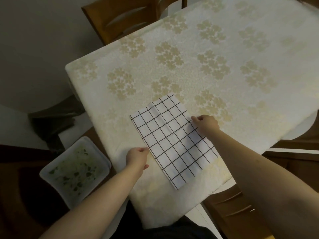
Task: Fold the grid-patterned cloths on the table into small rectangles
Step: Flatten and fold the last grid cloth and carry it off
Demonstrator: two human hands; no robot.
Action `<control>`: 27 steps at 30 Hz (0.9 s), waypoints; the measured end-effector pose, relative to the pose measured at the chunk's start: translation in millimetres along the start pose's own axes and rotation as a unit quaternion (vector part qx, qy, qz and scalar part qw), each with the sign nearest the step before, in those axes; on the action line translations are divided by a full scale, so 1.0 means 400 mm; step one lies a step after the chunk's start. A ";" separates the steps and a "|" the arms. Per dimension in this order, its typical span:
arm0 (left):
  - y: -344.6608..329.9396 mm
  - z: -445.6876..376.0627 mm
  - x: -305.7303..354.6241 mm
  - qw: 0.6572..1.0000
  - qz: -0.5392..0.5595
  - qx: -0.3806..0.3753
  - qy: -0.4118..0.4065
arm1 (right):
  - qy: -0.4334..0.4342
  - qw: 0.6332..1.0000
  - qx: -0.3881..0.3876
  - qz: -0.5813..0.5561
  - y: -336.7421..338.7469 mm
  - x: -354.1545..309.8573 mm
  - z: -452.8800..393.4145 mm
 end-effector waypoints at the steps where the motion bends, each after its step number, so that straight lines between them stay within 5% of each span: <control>1: -0.008 0.006 -0.002 1.000 0.021 -0.010 0.016 | 0.001 1.000 -0.007 0.003 -0.001 -0.004 0.003; 6: -0.026 0.018 -0.001 0.991 0.106 -0.039 0.070 | 0.007 1.000 -0.014 -0.016 0.002 -0.007 0.015; 27: 0.044 -0.008 0.124 0.988 0.113 -0.101 -0.003 | 0.005 0.923 -0.111 -0.369 0.039 0.066 0.137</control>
Point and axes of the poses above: each hand's wrist, its own z-axis away from the middle knuckle, its own y-axis out of the back of the hand, x = y × z, the point moved 6 cm from there along -z, towards the middle knuckle, and after that the axes turned 10 degrees about -y, right-handed, at the moved point
